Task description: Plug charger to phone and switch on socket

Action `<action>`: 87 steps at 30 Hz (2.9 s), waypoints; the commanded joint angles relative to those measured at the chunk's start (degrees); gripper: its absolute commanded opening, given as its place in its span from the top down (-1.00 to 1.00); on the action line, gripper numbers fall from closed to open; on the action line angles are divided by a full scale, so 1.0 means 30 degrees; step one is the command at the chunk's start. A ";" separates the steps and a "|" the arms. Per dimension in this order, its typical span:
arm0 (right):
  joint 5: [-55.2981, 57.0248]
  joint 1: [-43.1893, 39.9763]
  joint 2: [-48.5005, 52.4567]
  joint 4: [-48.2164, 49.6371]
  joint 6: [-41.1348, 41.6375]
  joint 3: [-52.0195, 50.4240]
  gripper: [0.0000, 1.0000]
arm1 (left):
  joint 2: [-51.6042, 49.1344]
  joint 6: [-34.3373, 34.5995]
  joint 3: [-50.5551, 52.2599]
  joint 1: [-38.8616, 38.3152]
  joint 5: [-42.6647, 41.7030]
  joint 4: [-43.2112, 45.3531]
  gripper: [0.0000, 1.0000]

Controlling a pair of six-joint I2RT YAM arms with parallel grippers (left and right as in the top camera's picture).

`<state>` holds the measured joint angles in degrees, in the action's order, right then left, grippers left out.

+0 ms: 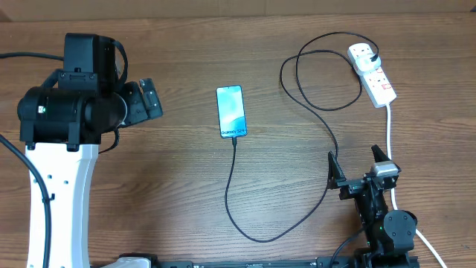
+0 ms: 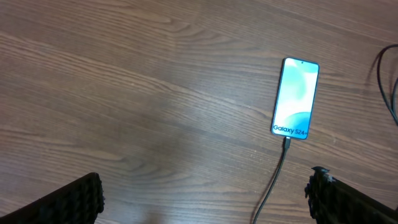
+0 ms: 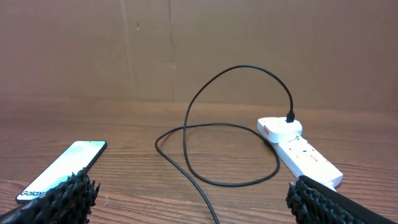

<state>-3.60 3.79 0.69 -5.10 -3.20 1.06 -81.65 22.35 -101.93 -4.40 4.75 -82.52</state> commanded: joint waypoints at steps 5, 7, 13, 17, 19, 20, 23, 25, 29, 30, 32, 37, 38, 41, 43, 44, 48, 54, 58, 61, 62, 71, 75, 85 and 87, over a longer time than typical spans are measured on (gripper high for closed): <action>0.0182 -0.0095 -0.0175 0.0138 0.0036 -0.0189 -1.00 | 0.3191 -0.0015 0.3417 -0.0029 0.0051 0.0627 -0.99; 0.0182 -0.0095 -0.0175 0.0138 0.0044 -0.0189 -1.00 | 0.4014 -0.0015 0.5034 -0.0036 -0.0015 0.1785 -0.99; 0.0182 -0.0095 -0.0175 0.0138 0.0044 -0.0189 -1.00 | 0.6586 -0.0015 1.0229 -0.0036 -0.0605 0.5435 -0.99; 0.0182 -0.0095 -0.0175 0.0138 0.0044 -0.0189 -1.00 | 0.8327 -0.0007 1.3515 -0.0036 -0.0940 0.7388 -0.99; 0.0182 -0.0095 -0.0175 0.0138 0.0044 -0.0189 -1.00 | 0.9049 -0.0007 1.4877 -0.0036 -0.1042 0.7847 -0.99; 0.0182 -0.0095 -0.0175 0.0138 0.0044 -0.0189 -1.00 | 0.9449 -0.0015 1.5548 -0.0029 -0.1035 0.8218 -0.99; 0.0182 -0.0095 -0.0175 0.0138 0.0044 -0.0189 -1.00 | 1.0666 -0.0015 1.7376 -0.0036 -0.1049 0.9479 -0.99; 0.0182 -0.0095 -0.0175 0.0138 0.0036 -0.0189 -1.00 | 1.1402 -0.0015 1.8433 -0.0036 -0.1122 1.0309 -0.99; 0.0182 -0.0095 -0.0175 0.0138 0.0044 -0.0189 -1.00 | 1.2983 -0.0044 2.0626 -0.0029 -0.1894 1.2815 -0.99; 0.0182 -0.0095 -0.0175 0.0138 0.0044 -0.0189 -1.00 | 1.3391 -0.0240 2.1165 -0.0036 -0.2273 1.3580 -0.99; 0.0182 -0.0095 -0.0175 0.0146 0.0036 -0.0189 -1.00 | 1.4178 -0.0801 2.2134 -0.0029 -0.3067 1.4943 -0.99; 0.0182 -0.0095 -0.0175 0.0138 0.0044 -0.0189 -1.00 | 1.6436 -0.1239 2.4931 -0.0029 -0.3679 1.8054 -0.99; 0.0182 -0.0095 -0.0175 0.0138 0.0044 -0.0189 -1.00 | 1.6830 -0.1239 2.5354 -0.0029 -0.3767 1.8433 -0.99; 0.0182 -0.0095 -0.0175 0.0138 0.0044 -0.0189 -1.00 | 1.8331 -0.1268 2.6665 -0.0029 -0.4328 1.9606 -0.99; 0.0182 -0.0095 -0.0175 0.0138 0.0044 -0.0189 -1.00 | 1.9416 -0.1661 2.7241 -0.0029 -0.4444 1.9846 -0.99; 0.0182 -0.0095 -0.0175 0.0146 0.0044 -0.0189 -0.99 | 1.9620 -0.1945 2.7343 -0.0029 -0.4452 1.9897 -0.99; 0.0182 -0.0095 -0.0175 0.0138 0.0044 -0.0189 -1.00 | 2.0371 -0.2404 2.7831 -0.0029 -0.4452 2.0393 -0.99; 0.0182 -0.0095 -0.0175 0.0146 0.0044 -0.0189 -1.00 | 2.1682 -0.2390 2.8509 -0.0029 -0.4459 2.1041 -0.99; 0.0182 -0.0095 -0.0175 0.0138 0.0044 -0.0189 -1.00 | 2.2892 -0.2550 2.8684 -0.0029 -0.4452 2.1026 -0.99; 0.0182 -0.0095 -0.0175 0.0138 0.0044 -0.0189 -1.00 | 2.3933 -0.2528 2.8975 -0.0029 -0.4466 2.1063 -0.99; 0.0182 -0.0095 -0.0175 0.0146 0.0044 -0.0189 -1.00 | 2.4159 -0.2528 2.9143 -0.0029 -0.4466 2.1150 -0.99; 0.0182 -0.0095 -0.0175 0.0146 0.0044 -0.0189 -1.00 | 2.4888 -0.2535 3.0549 -0.0029 -0.5078 2.3489 -0.99; 0.0182 -0.0095 -0.0175 0.0138 0.0036 -0.0189 -1.00 | 2.5463 -0.2535 3.1561 -0.0029 -0.5093 2.5033 -0.99; 0.0182 -0.0095 -0.0175 0.0138 0.0044 -0.0189 -1.00 | 2.7022 -0.2528 3.3703 -0.0029 -0.5107 2.7598 -0.99; 0.0182 -0.0095 -0.0175 0.0138 0.0044 -0.0189 -1.00 | 2.7081 -0.2528 3.3813 -0.0029 -0.5100 2.7693 -0.99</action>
<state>-3.60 3.77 0.69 -5.10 -3.18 1.06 -1.50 15.90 -1.56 -4.40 -9.91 -0.16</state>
